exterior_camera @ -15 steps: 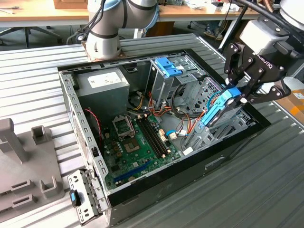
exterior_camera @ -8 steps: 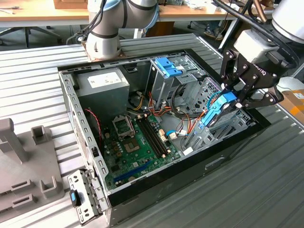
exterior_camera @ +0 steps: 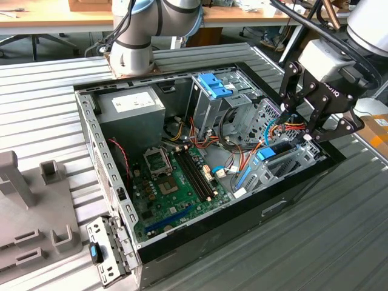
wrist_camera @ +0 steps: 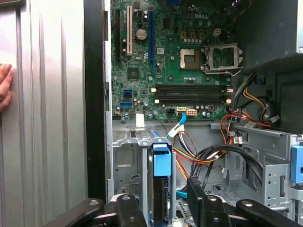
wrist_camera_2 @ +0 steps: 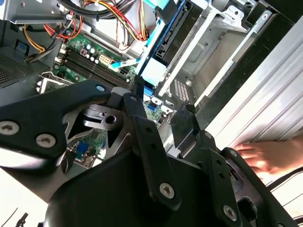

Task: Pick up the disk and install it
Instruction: 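Insert the disk into the insertion slot, then insert the first disk wire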

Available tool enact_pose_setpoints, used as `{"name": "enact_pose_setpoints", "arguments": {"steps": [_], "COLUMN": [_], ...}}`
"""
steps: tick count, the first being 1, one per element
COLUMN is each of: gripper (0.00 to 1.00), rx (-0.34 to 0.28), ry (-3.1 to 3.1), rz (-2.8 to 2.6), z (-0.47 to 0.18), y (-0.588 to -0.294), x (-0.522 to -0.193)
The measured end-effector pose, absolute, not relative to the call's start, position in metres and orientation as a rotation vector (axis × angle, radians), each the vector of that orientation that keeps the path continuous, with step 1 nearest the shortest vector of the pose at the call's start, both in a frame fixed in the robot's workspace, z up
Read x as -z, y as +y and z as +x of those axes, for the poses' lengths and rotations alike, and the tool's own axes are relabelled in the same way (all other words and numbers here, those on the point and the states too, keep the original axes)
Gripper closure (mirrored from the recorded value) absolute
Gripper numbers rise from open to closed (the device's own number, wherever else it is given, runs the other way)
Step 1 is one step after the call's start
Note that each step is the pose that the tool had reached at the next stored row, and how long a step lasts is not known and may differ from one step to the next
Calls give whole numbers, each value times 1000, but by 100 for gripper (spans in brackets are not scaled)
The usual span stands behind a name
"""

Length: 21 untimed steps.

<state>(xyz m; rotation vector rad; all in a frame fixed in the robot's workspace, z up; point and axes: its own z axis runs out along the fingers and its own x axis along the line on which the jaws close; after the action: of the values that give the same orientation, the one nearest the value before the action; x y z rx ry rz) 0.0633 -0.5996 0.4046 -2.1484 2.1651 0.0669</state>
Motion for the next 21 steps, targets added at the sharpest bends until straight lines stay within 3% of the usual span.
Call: {"name": "enact_pose_setpoints", "arguments": {"steps": [21], "gripper": [50], "rx": [-67], "ry": [2165], "rz": [-2148], "z": [70], "y": [-599], "x": [-405]}}
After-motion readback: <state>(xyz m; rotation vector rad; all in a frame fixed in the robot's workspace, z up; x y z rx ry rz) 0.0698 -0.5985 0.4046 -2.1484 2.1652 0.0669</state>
